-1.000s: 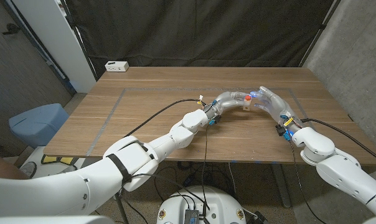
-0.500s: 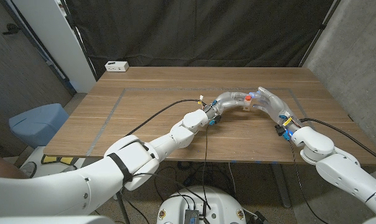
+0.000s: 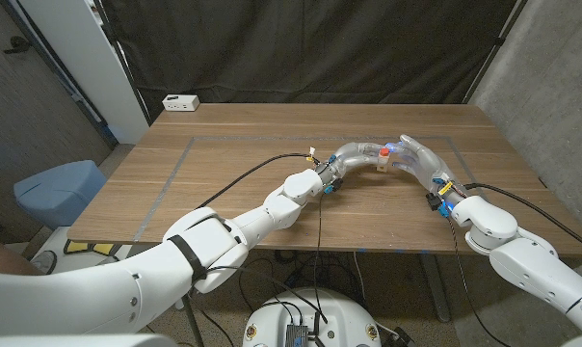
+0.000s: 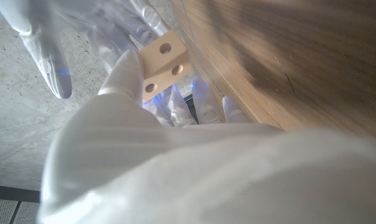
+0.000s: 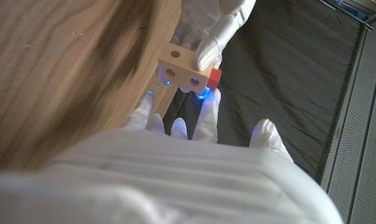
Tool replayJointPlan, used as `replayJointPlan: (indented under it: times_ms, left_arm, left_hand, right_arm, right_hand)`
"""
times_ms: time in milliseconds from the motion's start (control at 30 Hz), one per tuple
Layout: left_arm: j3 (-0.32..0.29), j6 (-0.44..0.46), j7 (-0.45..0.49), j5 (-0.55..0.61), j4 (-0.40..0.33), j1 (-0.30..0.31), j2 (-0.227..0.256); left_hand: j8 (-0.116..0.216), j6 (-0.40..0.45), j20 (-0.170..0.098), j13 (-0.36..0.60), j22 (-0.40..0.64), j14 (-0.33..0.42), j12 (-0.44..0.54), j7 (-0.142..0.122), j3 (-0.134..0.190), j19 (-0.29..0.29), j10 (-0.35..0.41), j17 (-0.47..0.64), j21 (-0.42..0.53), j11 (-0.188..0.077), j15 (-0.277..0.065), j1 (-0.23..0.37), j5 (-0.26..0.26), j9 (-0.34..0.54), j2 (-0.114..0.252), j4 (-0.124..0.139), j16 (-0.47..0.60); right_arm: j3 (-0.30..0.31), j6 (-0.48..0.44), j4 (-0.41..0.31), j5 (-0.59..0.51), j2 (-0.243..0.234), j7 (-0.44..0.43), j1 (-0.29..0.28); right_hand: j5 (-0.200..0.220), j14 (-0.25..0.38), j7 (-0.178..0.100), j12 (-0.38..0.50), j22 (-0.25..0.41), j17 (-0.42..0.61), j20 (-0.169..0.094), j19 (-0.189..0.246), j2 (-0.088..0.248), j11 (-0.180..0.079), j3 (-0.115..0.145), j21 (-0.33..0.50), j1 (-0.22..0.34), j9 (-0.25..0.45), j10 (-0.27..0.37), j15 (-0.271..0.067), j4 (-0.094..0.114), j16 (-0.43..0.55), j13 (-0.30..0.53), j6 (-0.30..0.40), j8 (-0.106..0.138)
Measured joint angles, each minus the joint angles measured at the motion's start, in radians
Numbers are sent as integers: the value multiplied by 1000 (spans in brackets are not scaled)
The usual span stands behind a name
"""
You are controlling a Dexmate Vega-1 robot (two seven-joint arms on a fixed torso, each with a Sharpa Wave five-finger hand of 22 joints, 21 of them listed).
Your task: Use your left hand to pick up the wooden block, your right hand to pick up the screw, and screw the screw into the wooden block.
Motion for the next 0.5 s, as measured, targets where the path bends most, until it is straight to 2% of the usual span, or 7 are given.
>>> replayJointPlan:
  times_ms: [500]
  left_arm:
    - [0,0,-2,0,-14,2,7]
  left_hand:
    - [0,0,0,0,0,0,0,0,0,0,0,0,0,0,0,0,0,0,0,0,0]
  right_arm:
    - [1,-4,-6,1,0,-15,-7]
  right_hand:
    - [0,8,-2,7,0,0,0,0,0,-5,0,0,0,-2,16,0,0,6,0,23,7]
